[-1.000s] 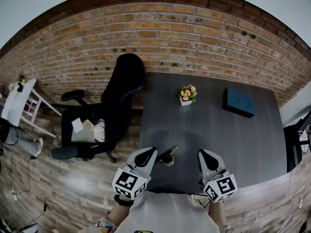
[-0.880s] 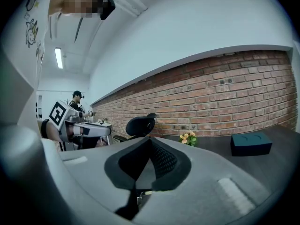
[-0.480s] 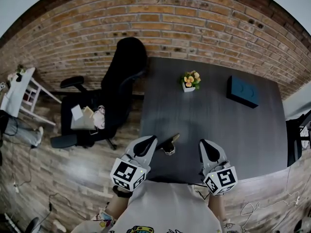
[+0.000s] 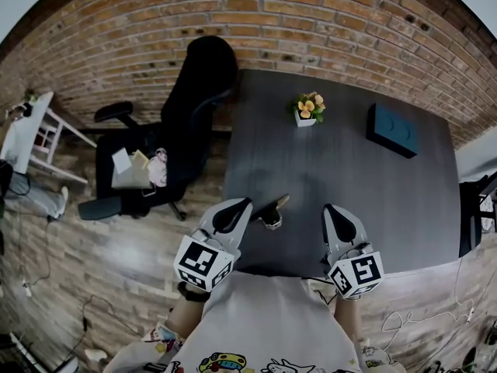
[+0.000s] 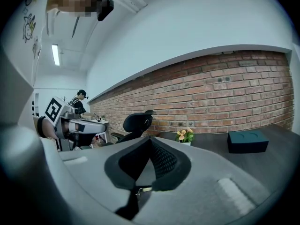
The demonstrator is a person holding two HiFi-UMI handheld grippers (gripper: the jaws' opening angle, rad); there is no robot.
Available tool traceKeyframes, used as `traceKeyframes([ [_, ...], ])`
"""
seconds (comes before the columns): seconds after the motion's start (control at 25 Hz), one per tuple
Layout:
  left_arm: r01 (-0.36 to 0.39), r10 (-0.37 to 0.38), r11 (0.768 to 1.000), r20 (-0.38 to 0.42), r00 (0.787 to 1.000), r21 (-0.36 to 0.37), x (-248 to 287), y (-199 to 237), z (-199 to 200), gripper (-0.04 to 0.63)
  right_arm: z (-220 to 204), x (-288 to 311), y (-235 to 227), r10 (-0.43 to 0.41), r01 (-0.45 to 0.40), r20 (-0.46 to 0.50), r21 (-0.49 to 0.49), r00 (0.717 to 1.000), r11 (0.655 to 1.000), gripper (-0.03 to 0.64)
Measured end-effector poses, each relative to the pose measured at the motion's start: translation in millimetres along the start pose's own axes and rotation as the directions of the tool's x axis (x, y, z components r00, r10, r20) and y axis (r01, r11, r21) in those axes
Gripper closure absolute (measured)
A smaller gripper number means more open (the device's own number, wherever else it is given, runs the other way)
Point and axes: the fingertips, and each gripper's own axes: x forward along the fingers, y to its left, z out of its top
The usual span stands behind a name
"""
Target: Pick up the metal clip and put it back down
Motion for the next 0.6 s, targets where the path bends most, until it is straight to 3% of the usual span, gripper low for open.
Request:
traceKeyframes([
  [0.6, -0.006, 0.006, 1.0, -0.003, 1.0, 0.0, -1.3, -1.7, -3.2, 0.594, -7.4, -1.6, 4.4, 0.007, -0.008, 0.006, 0.028, 1.0, 1.0, 0.615],
])
